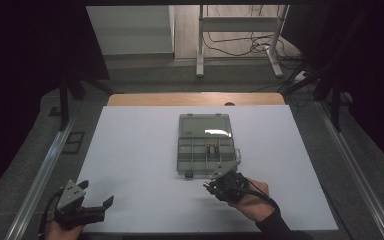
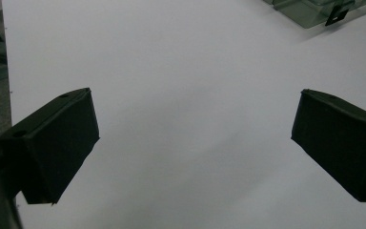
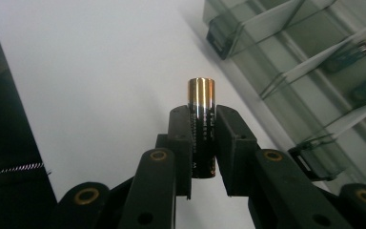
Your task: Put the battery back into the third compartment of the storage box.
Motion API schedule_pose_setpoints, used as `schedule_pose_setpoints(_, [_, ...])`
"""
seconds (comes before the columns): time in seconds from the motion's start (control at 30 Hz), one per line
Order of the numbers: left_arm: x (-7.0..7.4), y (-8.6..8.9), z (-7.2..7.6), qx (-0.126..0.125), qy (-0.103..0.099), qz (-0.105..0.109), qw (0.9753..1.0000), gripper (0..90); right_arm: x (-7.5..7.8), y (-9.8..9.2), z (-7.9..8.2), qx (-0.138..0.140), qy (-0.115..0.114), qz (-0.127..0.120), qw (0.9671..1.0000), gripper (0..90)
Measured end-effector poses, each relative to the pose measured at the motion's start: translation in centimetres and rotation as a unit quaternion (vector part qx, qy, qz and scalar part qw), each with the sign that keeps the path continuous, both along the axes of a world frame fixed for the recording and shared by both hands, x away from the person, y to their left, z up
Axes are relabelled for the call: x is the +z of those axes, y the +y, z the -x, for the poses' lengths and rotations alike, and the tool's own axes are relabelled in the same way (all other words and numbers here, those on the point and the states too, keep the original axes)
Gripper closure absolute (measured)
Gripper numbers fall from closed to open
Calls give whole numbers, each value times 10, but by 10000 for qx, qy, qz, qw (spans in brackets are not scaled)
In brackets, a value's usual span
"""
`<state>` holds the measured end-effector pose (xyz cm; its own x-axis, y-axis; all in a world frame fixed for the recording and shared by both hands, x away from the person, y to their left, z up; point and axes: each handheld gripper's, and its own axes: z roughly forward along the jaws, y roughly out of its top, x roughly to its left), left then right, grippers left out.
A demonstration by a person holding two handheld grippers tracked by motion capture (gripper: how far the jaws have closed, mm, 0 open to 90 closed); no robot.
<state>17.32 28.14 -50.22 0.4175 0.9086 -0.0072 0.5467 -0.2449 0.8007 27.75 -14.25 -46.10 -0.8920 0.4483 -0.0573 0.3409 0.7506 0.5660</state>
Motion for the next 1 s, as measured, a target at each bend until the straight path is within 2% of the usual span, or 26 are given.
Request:
schedule_pose_setpoints(0.33, [0, -1, 0, 4, -2, -27, 10000, 23, 7, -2, -11, -156, -23, -146, 9998, 771])
schedule_pose_setpoints(0.73, [0, -1, 0, 18, 5, -20, 10000, 23, 13, -6, -33, -445, -9, -348, 9984, 771])
schedule_pose_setpoints(1.0, [0, -1, 0, 20, 8, -28, 10000, 23, 17, -4, -49, -623, -50, -389, 9973, 771])
